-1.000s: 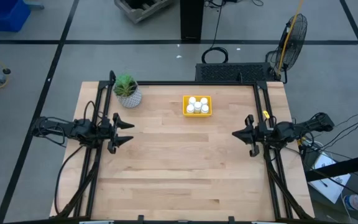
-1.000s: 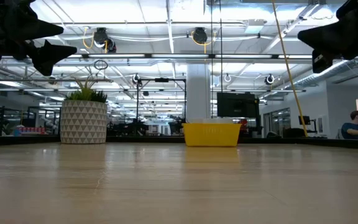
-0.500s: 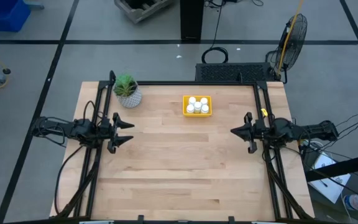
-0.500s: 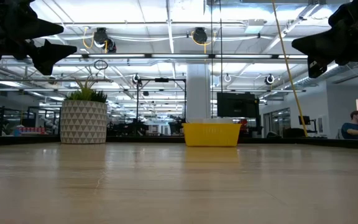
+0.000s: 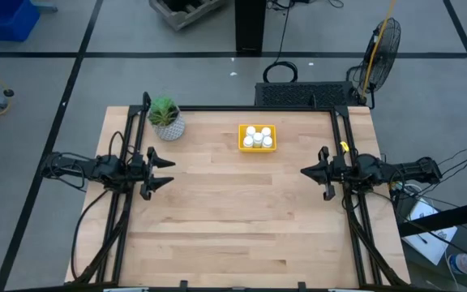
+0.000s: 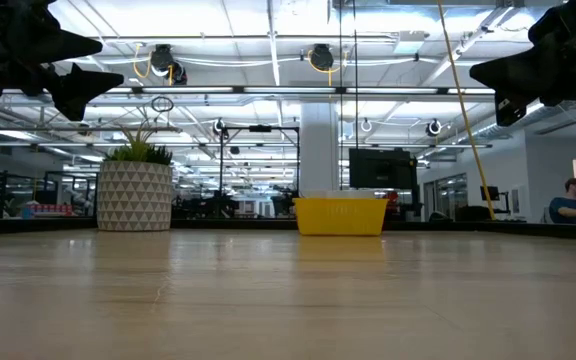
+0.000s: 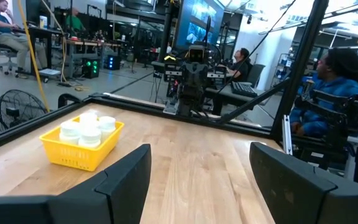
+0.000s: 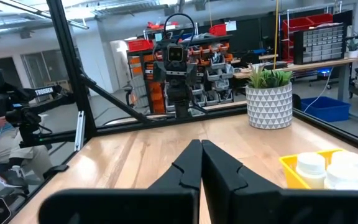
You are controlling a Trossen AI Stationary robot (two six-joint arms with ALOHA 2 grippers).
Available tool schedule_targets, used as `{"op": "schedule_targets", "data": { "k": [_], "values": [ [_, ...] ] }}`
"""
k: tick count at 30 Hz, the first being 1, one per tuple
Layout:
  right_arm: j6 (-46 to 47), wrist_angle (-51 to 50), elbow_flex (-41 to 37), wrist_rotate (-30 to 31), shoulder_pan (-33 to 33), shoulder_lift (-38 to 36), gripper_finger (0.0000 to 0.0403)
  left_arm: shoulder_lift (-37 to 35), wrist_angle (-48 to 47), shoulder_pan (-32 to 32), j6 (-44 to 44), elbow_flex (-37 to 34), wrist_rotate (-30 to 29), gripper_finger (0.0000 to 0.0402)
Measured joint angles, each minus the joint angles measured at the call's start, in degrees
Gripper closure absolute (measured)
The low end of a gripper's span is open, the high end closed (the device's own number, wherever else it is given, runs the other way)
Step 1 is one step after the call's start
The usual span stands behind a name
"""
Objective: Pick and place pill bottles into a basket
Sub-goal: Return to Home Position
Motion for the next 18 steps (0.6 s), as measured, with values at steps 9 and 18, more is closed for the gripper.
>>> {"op": "schedule_targets", "data": {
  "k": [9,18],
  "values": [
    [0.0,0.0,0.0,0.03,0.0,0.0,0.0403,0.0,0.0,0.0,0.0,0.0,0.0,0.0127],
    [0.0,0.0,0.0,0.04,0.0,0.0,0.0403,0.0,0.0,0.0,0.02,0.0,0.0,0.0128]
  ]
}}
